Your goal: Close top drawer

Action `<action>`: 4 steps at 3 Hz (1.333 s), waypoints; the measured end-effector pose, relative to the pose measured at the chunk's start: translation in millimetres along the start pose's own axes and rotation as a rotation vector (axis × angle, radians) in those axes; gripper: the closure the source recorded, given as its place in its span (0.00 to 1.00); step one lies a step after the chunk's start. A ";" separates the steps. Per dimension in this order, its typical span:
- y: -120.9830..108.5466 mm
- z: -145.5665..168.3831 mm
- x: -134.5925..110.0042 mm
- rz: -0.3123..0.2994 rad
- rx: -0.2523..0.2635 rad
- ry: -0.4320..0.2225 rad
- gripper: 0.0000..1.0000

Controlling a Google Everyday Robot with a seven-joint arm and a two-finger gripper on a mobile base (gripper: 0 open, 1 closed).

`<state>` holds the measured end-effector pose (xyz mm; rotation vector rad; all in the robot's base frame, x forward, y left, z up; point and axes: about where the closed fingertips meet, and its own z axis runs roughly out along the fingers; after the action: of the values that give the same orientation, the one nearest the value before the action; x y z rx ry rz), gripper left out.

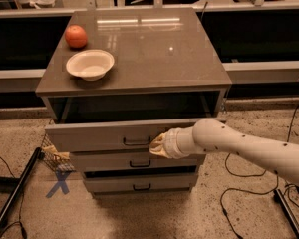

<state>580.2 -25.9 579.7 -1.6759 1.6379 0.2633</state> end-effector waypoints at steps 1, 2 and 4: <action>-10.9 14.7 2.4 -0.030 -0.025 0.003 1.00; -18.2 27.5 3.8 -0.050 -0.051 -0.007 1.00; -25.9 46.1 2.1 -0.058 -0.087 -0.067 1.00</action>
Offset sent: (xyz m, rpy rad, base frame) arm 0.0438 0.0166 -0.0215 -0.0211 0.0103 0.1049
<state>620.7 -1.3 556.2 -1.7575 1.5458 0.3628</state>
